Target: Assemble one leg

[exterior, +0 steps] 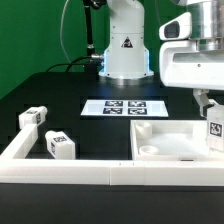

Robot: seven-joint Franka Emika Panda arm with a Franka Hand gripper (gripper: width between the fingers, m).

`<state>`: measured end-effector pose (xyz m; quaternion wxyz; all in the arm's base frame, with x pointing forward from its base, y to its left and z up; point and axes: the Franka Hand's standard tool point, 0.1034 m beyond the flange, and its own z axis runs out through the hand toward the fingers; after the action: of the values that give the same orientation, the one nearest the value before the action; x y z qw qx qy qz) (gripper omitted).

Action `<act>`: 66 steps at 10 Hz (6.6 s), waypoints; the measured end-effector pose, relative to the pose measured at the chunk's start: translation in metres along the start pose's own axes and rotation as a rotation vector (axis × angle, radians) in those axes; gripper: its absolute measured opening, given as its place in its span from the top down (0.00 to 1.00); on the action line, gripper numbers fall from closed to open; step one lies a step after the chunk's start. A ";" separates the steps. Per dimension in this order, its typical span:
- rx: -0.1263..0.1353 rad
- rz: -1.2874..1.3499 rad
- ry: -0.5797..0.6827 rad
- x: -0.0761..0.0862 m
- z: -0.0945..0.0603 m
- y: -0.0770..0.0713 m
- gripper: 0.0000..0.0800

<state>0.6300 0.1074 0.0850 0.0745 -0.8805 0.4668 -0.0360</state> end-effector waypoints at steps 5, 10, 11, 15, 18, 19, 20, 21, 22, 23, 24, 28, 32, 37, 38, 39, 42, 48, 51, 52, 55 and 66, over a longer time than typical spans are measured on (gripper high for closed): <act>0.005 0.357 -0.011 -0.006 0.000 -0.003 0.64; 0.007 -0.003 -0.009 -0.003 0.000 -0.002 0.24; 0.007 -0.076 -0.009 -0.003 0.000 -0.002 0.20; -0.008 -0.611 -0.003 0.000 0.003 0.000 0.19; -0.035 -0.947 -0.014 0.003 0.003 -0.004 0.19; -0.040 -1.030 -0.019 0.004 0.002 -0.004 0.19; -0.043 -1.071 -0.020 0.003 0.001 -0.006 0.19; -0.053 -1.151 -0.016 0.002 0.001 -0.006 0.19; -0.054 -1.171 -0.017 0.003 0.001 -0.005 0.37; -0.054 -1.167 -0.017 0.003 0.001 -0.005 0.58; -0.054 -1.168 -0.017 0.003 0.002 -0.005 0.58; -0.033 -0.924 -0.009 0.003 0.002 -0.005 0.64; -0.014 -0.367 0.011 0.000 0.002 0.000 0.64; -0.017 0.068 -0.003 -0.004 0.003 -0.002 0.64; -0.014 0.119 -0.006 -0.004 0.003 -0.002 0.64; -0.012 0.118 -0.010 -0.005 0.004 -0.003 0.64; -0.015 -0.087 -0.010 -0.008 0.005 -0.003 0.23; -0.024 -0.739 -0.006 -0.010 0.007 -0.003 0.19; -0.046 -1.106 0.000 -0.006 0.008 -0.002 0.19; -0.060 -1.220 0.007 -0.005 0.008 -0.004 0.19; -0.088 -1.431 0.007 0.002 0.004 -0.007 0.20; -0.046 -0.595 0.055 -0.001 0.006 -0.005 0.64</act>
Offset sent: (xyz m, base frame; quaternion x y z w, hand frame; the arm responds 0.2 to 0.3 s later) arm -0.0040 0.0028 0.0030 -0.0085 -0.0020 0.1812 0.9834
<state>0.6343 0.1115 0.0802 0.0279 -0.9788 0.1907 -0.0697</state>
